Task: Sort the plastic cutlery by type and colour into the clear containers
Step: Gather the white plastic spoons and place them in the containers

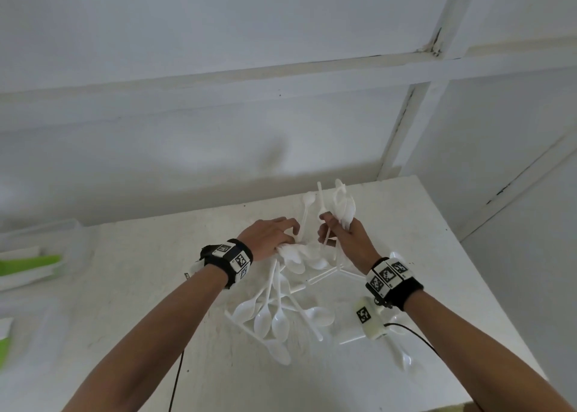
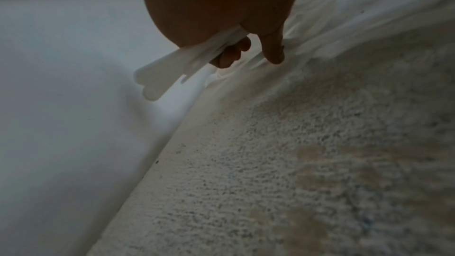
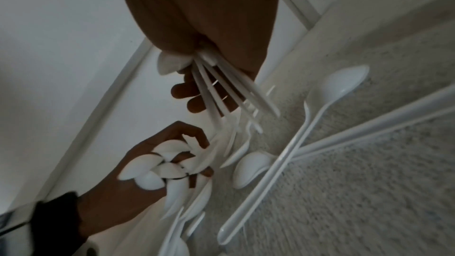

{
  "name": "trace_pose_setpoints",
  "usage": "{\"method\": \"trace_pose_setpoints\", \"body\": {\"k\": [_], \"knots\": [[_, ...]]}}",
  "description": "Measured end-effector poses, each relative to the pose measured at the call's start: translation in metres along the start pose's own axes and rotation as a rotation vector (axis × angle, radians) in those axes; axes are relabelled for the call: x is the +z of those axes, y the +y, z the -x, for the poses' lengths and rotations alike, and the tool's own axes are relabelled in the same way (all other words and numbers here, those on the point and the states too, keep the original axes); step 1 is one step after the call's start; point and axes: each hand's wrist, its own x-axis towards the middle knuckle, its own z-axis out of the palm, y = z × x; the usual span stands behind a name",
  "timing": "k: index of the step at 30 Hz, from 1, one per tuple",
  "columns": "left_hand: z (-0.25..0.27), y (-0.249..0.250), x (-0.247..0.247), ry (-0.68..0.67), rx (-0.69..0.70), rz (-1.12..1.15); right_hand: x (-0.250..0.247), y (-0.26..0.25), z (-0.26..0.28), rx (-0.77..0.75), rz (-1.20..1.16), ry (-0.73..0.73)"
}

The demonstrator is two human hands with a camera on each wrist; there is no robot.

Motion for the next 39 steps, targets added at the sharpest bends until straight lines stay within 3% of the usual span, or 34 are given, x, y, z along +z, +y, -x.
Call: {"method": "trace_pose_setpoints", "body": {"k": [5,10,13,16,20,26,34,39], "knots": [[0.025,0.003,-0.006,0.168,-0.026,0.220,0.006,0.002,-0.006,0.058,-0.066,0.107],[0.057,0.024,-0.016,0.227,-0.380,0.861,0.038,-0.004,0.015,0.075,-0.219,0.024],[0.066,0.048,-0.026,0.210,-0.461,1.141,0.061,-0.008,0.026,0.114,-0.403,0.050],[0.077,0.063,-0.029,0.215,-0.493,1.385,0.079,-0.007,0.037,0.125,-0.362,0.067],[0.098,0.069,-0.026,0.263,-0.554,1.458,0.104,-0.008,0.050,0.118,-0.299,0.061],[0.134,0.057,-0.022,0.292,-0.559,1.359,0.144,-0.009,0.061,0.166,-0.198,0.069],[0.198,0.036,-0.018,0.322,-0.589,1.693,0.201,-0.001,0.075,0.204,-0.165,0.051],[0.232,0.022,-0.011,0.393,-0.634,1.659,0.232,0.004,0.070,0.186,-0.135,0.063]]}}
